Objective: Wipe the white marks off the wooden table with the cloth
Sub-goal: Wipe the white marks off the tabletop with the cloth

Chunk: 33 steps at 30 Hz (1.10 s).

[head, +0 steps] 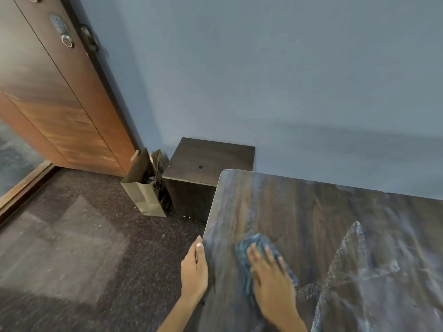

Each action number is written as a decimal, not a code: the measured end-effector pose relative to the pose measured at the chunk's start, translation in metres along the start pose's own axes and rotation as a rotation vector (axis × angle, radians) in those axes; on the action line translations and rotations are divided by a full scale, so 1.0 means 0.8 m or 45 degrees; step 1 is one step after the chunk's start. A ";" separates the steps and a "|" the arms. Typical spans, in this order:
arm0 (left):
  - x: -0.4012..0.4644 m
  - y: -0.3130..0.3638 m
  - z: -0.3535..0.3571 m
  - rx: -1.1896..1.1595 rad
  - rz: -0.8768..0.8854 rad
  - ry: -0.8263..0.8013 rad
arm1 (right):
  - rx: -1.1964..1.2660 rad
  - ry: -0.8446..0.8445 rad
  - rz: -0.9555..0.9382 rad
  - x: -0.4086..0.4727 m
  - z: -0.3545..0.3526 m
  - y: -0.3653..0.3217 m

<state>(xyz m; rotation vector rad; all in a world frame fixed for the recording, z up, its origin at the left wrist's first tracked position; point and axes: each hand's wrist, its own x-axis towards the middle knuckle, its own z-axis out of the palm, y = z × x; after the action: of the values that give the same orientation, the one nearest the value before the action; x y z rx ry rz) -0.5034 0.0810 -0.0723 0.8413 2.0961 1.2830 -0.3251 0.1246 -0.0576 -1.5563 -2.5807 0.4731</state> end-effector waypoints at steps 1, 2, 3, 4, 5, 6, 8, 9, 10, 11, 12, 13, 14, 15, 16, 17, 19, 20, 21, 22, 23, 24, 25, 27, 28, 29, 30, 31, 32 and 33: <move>-0.002 0.000 0.000 0.023 0.014 -0.009 | 0.004 0.040 0.147 0.014 -0.005 0.016; -0.003 -0.001 0.000 0.040 0.024 -0.018 | -0.026 0.085 0.269 0.032 -0.012 0.026; -0.004 -0.001 -0.001 0.054 0.032 -0.029 | -0.044 0.113 0.354 0.053 -0.017 0.031; -0.004 -0.002 -0.002 0.066 0.039 -0.039 | -0.011 0.112 0.396 0.075 -0.021 0.031; -0.006 -0.002 -0.003 0.077 0.044 -0.044 | 0.043 0.083 0.389 0.093 -0.024 0.024; -0.007 -0.002 -0.004 0.085 0.048 -0.038 | 0.073 0.048 0.340 0.107 -0.025 0.014; -0.008 0.000 -0.004 0.079 0.043 -0.008 | 0.098 0.032 0.160 0.112 -0.012 -0.011; -0.008 0.001 -0.004 0.064 0.033 0.004 | 0.119 0.025 0.054 0.105 -0.003 -0.022; -0.008 0.003 -0.003 0.047 0.023 0.017 | 0.136 0.001 -0.044 0.090 0.006 -0.031; -0.008 0.004 -0.002 0.029 0.014 0.032 | 0.149 -0.032 -0.146 0.071 0.013 -0.038; -0.008 0.003 -0.001 0.011 0.005 0.047 | 0.169 -0.079 -0.242 0.050 0.020 -0.043; -0.007 0.002 0.000 -0.007 -0.004 0.057 | 0.157 -0.140 -0.333 0.025 0.025 -0.043; -0.007 0.001 0.000 -0.021 -0.013 0.058 | 0.106 -0.173 -0.400 0.002 0.029 -0.038; -0.008 0.000 0.000 -0.032 -0.023 0.052 | 0.038 -0.155 -0.433 -0.020 0.032 -0.029; -0.010 -0.001 -0.001 -0.038 -0.030 0.043 | 0.023 -0.126 -0.393 -0.037 0.028 -0.020; -0.012 -0.002 -0.003 -0.045 -0.036 0.037 | 0.030 -0.089 -0.320 -0.045 0.021 -0.009; -0.017 -0.002 -0.005 -0.059 -0.044 0.028 | 0.001 -0.011 -0.068 -0.038 0.005 0.016; -0.020 -0.002 -0.007 -0.062 -0.049 0.026 | 0.019 -0.006 0.049 -0.022 -0.001 0.024; -0.023 -0.001 -0.008 -0.066 -0.050 0.024 | 0.039 0.037 0.162 -0.002 -0.006 0.027; -0.026 -0.001 -0.009 -0.071 -0.051 0.024 | 0.025 0.076 0.251 0.018 -0.008 0.024; -0.028 0.000 -0.011 -0.076 -0.056 0.024 | 0.012 0.096 0.283 0.036 -0.007 0.016; -0.030 0.000 -0.011 -0.085 -0.067 0.021 | 0.034 0.088 0.262 0.050 -0.006 0.003; -0.033 0.000 -0.012 -0.099 -0.081 0.022 | 0.069 0.071 0.195 0.058 -0.003 -0.013; -0.039 0.000 -0.014 -0.145 -0.115 0.036 | 0.116 0.013 -0.032 0.052 0.008 -0.045; -0.042 -0.001 -0.015 -0.166 -0.127 0.048 | 0.146 -0.034 -0.155 0.038 0.015 -0.058; -0.045 -0.001 -0.016 -0.181 -0.133 0.059 | 0.168 -0.077 -0.271 0.021 0.021 -0.066; -0.048 -0.001 -0.017 -0.198 -0.139 0.066 | 0.180 -0.126 -0.378 -0.001 0.027 -0.071; -0.050 -0.001 -0.019 -0.220 -0.146 0.065 | 0.199 -0.178 -0.468 -0.021 0.030 -0.071; -0.053 -0.002 -0.020 -0.238 -0.148 0.057 | 0.208 -0.231 -0.535 -0.042 0.032 -0.067; -0.055 -0.002 -0.021 -0.247 -0.147 0.050 | 0.211 -0.246 -0.575 -0.059 0.034 -0.060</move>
<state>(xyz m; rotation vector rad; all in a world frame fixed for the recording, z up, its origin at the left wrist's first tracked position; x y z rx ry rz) -0.4868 0.0382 -0.0617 0.6078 1.9801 1.4225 -0.3493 0.0566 -0.0647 -0.8746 -2.8271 0.7890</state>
